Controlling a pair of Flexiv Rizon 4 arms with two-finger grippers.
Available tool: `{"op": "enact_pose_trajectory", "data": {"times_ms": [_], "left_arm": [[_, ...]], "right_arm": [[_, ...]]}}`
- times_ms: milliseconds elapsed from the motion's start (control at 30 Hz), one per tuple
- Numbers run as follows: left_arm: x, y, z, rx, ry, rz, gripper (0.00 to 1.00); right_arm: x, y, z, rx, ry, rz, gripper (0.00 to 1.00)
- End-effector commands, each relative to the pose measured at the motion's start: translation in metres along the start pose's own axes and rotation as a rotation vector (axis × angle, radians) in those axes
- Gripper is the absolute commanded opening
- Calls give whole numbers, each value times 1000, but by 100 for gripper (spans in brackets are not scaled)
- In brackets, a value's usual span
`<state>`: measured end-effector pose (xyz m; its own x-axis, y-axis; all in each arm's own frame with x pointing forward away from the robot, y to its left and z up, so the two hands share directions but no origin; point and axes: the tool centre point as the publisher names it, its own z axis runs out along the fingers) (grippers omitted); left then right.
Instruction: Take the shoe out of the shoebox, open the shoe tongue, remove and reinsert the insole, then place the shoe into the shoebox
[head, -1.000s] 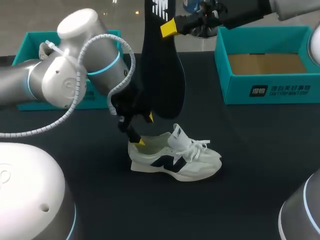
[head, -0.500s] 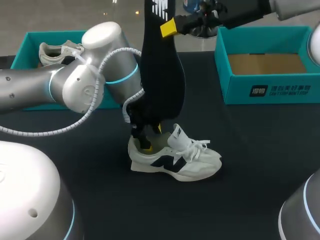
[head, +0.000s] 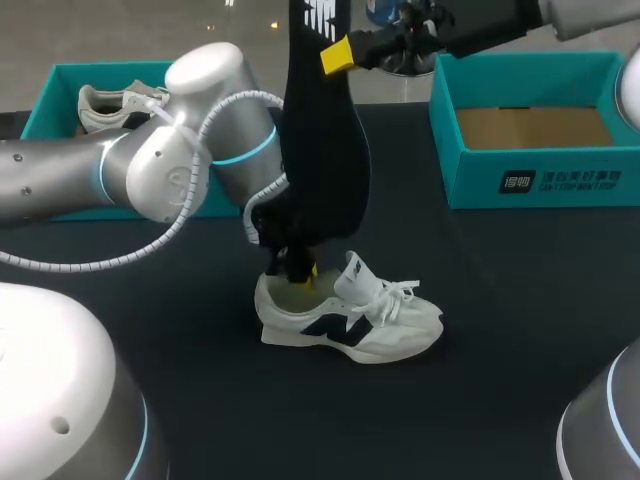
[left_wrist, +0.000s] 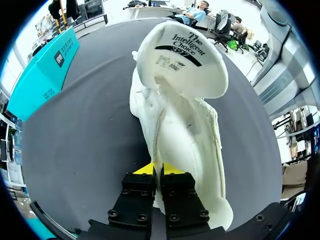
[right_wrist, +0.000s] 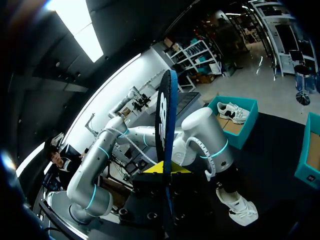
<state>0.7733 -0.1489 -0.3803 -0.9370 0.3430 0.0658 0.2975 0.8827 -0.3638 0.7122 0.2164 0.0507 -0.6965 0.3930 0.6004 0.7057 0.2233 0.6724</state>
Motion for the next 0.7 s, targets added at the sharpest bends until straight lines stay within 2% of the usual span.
{"op": "enact_pose_trajectory", "data": {"times_ms": [33,300,433,567,700], "left_arm": [[-2,3,3,15,7,9,0],[-7,-4,-9,42,48,78,0],[-9,-12,-22,85,99,192,0],[-13,-20,-35,132,202,287,0],[-17,-24,-42,125,286,398,0]], "right_arm": [[0,1,2,1,-2,1,0],[0,1,2,1,-2,1,0],[0,1,2,1,-2,1,0],[0,1,2,1,-2,1,0],[0,1,2,1,-2,1,0]]}}
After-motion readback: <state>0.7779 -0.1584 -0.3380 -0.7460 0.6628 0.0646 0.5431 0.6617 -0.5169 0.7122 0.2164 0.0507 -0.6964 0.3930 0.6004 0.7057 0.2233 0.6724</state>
